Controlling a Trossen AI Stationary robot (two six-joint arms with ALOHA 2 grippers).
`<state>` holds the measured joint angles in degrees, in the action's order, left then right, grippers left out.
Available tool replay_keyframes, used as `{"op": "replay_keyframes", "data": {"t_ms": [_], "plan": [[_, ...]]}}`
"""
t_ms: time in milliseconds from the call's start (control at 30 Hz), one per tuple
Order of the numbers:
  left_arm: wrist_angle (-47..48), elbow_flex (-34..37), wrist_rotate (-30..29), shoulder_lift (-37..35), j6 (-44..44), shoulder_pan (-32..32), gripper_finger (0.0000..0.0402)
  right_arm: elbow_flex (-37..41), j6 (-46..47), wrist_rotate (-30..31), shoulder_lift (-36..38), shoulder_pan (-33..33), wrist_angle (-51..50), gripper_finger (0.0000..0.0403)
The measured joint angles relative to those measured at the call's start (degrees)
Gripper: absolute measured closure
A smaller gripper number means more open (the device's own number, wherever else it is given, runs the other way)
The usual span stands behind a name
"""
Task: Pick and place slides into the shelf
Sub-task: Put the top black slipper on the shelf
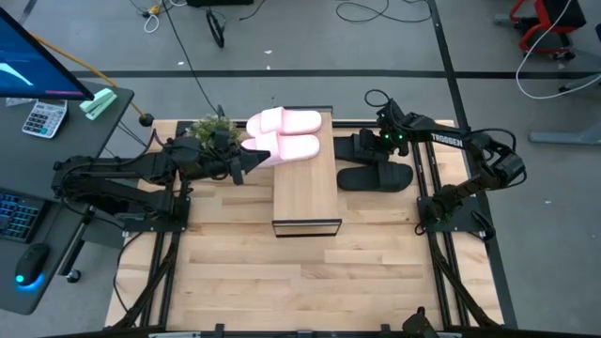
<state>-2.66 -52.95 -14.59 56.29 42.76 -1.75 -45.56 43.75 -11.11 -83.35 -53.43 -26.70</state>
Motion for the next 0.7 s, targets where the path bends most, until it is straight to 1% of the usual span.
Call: {"op": "replay_keyframes", "data": {"t_ms": [133,400,567,700], "plan": [[0.0,0.0,0.3,0.0,0.0,0.0,0.0376,0.0,0.0,-1.0,0.0,0.0,0.1,0.0204],[0.0,0.0,0.3,0.0,0.0,0.0,0.0365,0.0,0.1,-2.2,0.0,0.0,1.4,0.0204],[0.0,0.0,0.3,0.0,0.0,0.0,0.0373,0.0,-0.2,-3.4,0.0,0.0,2.8,0.0206],[0.1,0.0,0.3,0.0,0.0,0.0,0.0378,0.0,-0.4,-4.7,0.0,0.0,3.8,0.0216]]}}
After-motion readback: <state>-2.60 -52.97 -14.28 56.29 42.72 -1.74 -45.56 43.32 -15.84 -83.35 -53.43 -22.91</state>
